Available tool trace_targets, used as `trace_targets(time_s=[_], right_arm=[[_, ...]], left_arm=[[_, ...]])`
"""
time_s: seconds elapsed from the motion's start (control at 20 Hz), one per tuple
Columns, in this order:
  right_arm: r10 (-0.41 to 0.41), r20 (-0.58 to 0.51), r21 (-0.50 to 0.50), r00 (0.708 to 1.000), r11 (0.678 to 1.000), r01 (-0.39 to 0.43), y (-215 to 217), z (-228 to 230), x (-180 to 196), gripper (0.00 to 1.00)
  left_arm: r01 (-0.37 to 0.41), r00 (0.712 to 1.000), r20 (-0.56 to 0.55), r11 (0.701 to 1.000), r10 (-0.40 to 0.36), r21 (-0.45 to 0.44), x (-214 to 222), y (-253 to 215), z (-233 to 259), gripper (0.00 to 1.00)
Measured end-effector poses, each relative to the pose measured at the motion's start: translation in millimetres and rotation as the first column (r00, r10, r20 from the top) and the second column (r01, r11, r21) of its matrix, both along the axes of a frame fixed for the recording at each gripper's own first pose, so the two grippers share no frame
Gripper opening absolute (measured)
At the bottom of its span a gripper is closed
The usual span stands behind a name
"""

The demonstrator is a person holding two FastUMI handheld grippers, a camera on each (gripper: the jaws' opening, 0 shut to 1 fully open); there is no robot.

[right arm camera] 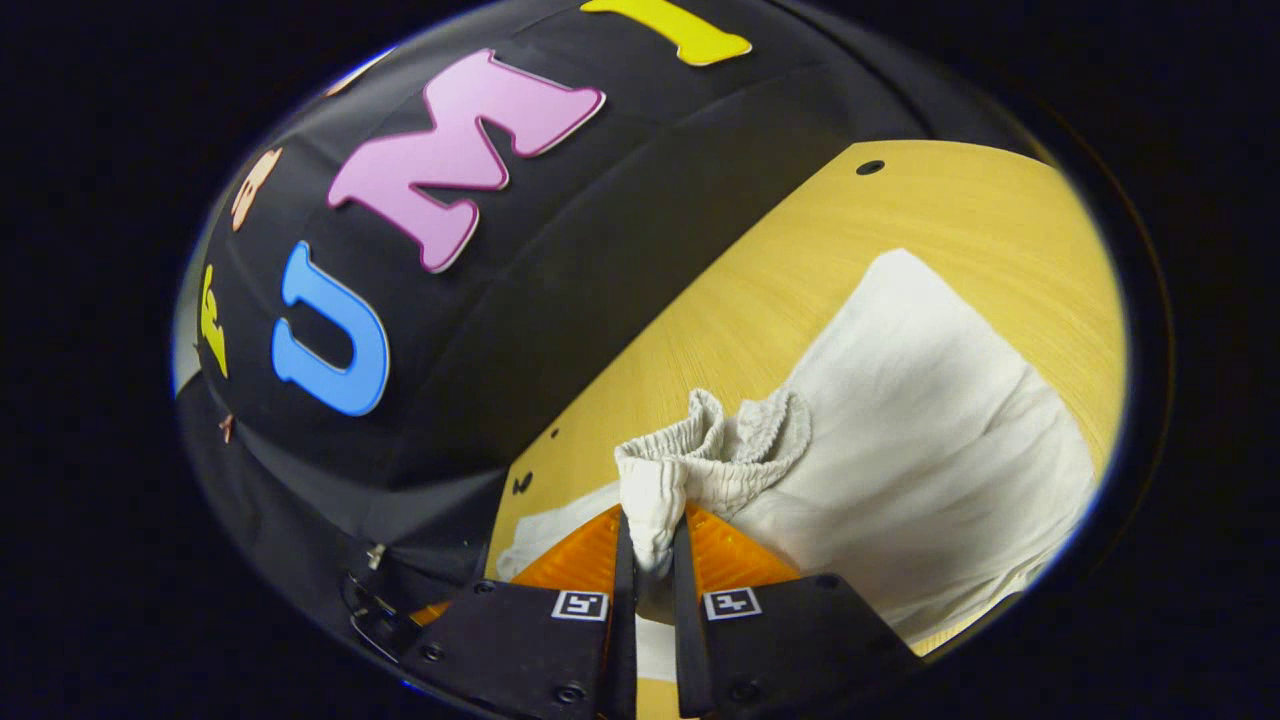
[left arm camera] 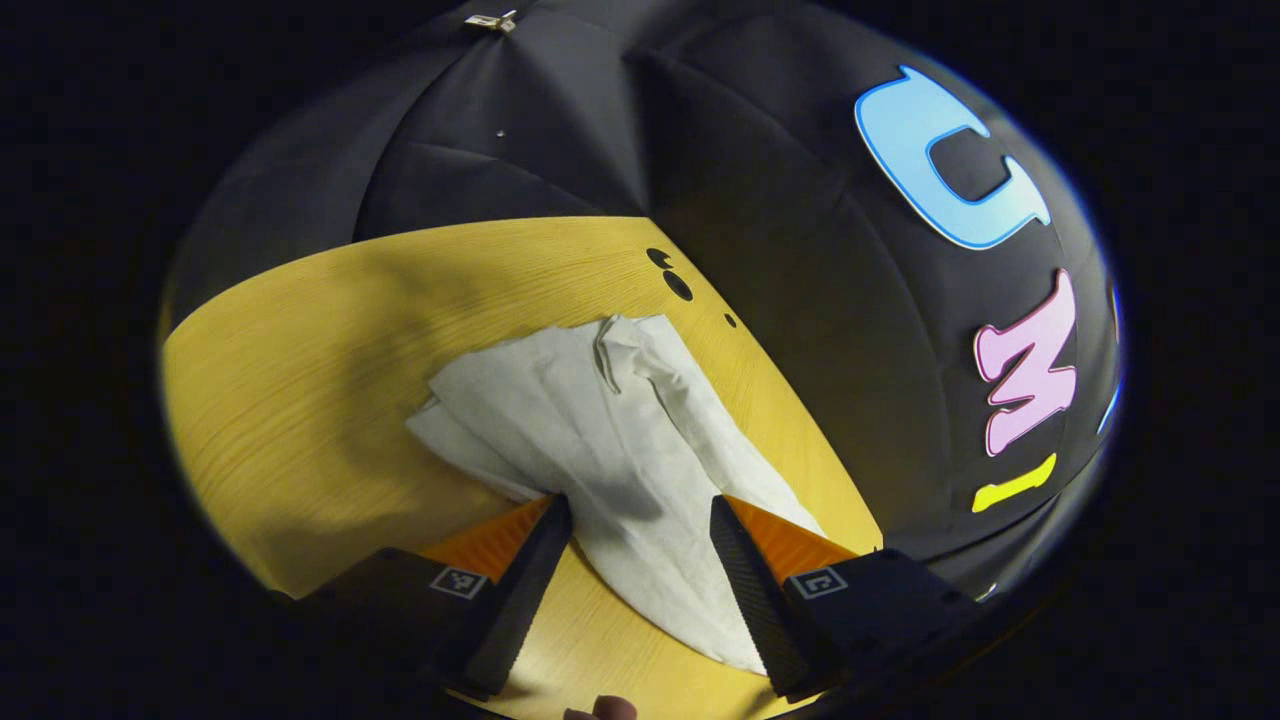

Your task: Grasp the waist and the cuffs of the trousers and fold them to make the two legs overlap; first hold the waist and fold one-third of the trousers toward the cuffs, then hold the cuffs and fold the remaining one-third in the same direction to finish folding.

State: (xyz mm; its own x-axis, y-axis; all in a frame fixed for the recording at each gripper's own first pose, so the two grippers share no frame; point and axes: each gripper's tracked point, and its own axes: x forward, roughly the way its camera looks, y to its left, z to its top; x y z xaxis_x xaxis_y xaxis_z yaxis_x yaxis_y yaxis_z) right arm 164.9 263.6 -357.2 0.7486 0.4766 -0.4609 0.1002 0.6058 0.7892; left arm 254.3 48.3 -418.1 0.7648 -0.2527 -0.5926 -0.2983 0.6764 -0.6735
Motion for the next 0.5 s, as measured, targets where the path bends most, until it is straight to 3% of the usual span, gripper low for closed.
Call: trace_targets(time_s=[0.15, 0.35, 0.4, 0.45, 0.5], right_arm=[[0.101, -0.037, -0.043, 0.994, 0.994, -0.102, 13.0, -14.8, -0.5, 0.20], [0.172, -0.050, -0.064, 0.984, 0.983, -0.175, -2.4, -5.9, 2.9, 0.24], [0.179, -0.053, -0.067, 0.982, 0.981, -0.183, -2.6, -5.6, 3.6, 0.19], [0.189, -0.060, -0.062, 0.980, 0.979, -0.192, 0.5, -6.0, 1.1, 0.27], [0.199, -0.074, -0.051, 0.977, 0.978, -0.203, 1.7, -4.9, 1.5, 0.27]], left_arm=[[-0.049, 0.999, -0.002, 0.997, 0.049, -0.065, 19.1, -0.4, 0.7, 0.94], [-0.038, 0.999, -0.011, 0.996, 0.038, -0.076, 41.6, -8.7, -2.8, 0.94], [-0.032, 0.999, -0.012, 0.997, 0.031, -0.074, 48.4, -12.4, -4.2, 0.94], [-0.029, 0.999, -0.016, 0.997, 0.028, -0.073, 54.2, -14.3, -4.8, 0.94], [-0.027, 0.999, -0.029, 0.998, 0.025, -0.062, 59.4, -16.4, -10.7, 0.93]])
